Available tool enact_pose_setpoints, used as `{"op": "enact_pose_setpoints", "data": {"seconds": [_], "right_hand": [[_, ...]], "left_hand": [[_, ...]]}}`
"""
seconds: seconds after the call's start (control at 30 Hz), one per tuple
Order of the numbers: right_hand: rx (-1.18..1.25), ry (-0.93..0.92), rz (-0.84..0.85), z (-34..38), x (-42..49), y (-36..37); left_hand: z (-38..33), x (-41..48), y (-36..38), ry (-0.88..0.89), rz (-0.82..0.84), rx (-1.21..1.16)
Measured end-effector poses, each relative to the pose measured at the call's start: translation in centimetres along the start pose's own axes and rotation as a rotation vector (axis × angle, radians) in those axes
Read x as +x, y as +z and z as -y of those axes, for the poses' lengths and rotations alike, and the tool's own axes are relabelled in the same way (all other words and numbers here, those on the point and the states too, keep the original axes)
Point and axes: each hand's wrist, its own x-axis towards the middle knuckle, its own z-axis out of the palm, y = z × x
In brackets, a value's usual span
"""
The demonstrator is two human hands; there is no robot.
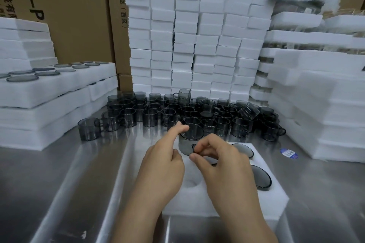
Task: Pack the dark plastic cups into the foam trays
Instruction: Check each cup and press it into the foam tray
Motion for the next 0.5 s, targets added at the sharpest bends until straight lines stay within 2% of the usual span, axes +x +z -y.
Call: {"op": "enact_pose_setpoints", "data": {"seconds": [0.23,0.5], "right_hand": [[0.002,0.057,0.021,-0.18,0.07,-0.04],[-0.116,0.059,0.033,-0.09,-0.16,0.13]], "left_hand": [[0.40,0.27,-0.05,-0.004,-0.029,0.000],[0.66,0.08,-0.42,-0.036,-0.073,0.018]]}}
